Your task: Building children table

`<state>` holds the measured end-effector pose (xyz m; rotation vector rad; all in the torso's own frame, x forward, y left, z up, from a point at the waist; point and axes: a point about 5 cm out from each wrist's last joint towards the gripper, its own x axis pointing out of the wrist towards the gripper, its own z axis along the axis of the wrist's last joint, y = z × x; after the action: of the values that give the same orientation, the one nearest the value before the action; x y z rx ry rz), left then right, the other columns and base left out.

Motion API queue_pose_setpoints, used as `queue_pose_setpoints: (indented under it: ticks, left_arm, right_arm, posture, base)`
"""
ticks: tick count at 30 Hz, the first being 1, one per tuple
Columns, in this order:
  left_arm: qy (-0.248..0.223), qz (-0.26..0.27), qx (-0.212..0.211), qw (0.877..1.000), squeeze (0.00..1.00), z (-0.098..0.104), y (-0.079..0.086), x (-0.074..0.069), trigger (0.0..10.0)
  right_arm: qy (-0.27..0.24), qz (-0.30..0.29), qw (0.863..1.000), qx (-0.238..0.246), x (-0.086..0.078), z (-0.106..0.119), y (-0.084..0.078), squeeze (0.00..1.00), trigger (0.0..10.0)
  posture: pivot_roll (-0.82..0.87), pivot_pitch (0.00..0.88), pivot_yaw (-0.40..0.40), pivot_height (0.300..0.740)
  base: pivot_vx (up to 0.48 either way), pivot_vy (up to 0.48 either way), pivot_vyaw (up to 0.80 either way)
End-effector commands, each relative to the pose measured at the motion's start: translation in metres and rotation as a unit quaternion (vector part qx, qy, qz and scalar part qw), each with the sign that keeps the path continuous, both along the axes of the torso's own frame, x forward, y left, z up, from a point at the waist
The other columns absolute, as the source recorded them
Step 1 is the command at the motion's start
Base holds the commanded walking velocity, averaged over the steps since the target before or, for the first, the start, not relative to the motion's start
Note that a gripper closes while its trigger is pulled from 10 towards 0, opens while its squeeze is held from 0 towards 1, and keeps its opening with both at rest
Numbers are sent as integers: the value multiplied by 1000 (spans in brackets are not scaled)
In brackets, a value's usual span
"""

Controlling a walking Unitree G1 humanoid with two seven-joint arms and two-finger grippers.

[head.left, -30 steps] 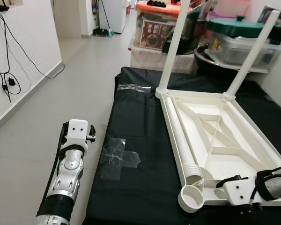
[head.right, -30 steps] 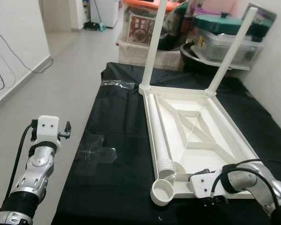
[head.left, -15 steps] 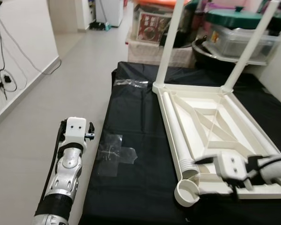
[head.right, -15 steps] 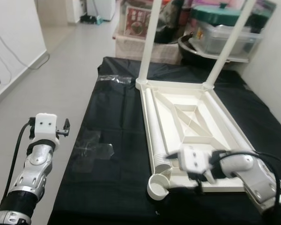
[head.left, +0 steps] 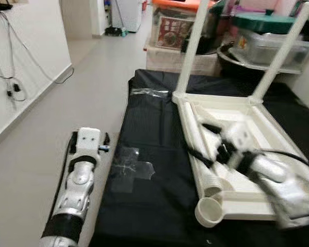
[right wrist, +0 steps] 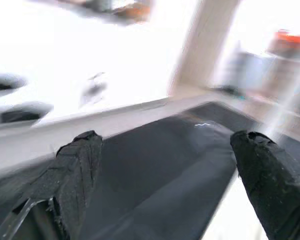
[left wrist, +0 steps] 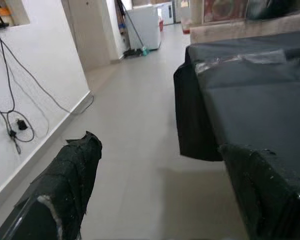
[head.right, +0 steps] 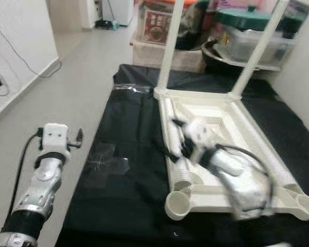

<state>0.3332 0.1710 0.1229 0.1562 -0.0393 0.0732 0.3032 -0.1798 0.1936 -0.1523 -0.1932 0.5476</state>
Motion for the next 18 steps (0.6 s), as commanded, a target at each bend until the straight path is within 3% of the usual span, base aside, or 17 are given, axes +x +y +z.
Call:
queue_pose_setpoints:
  ticks: [1,7,12,15,18]
  left_arm:
    - [-5,-24,-2,1000,0,0,-3,-3,10000]
    - [-18,-63,5,998,0,6,-12,-3,10000]
    - [-36,-97,5,995,0,11,-22,-8,10000]
    - [-68,-138,11,988,0,19,-30,-16,10000]
    - [-74,-143,10,987,0,20,-31,-17,10000]
  right_arm:
    - [14,-105,993,55,7,-10,3,0,10000]
    - [41,-168,979,107,2,-26,25,0,10000]
    - [43,-219,968,112,1,-30,26,0,10000]
    - [7,-275,955,107,1,-23,21,0,10000]
    - [0,-285,952,107,2,-22,19,0,10000]
  posture:
    - [92,0,-59,740]
    - [89,0,-60,740]
    - [97,0,-61,740]
    - [103,0,-59,740]
    - [103,0,-57,740]
  base:
    - [0,-368,0]
    - [0,-461,0]
    - [0,-461,0]
    - [0,-461,0]
    - [0,-461,0]
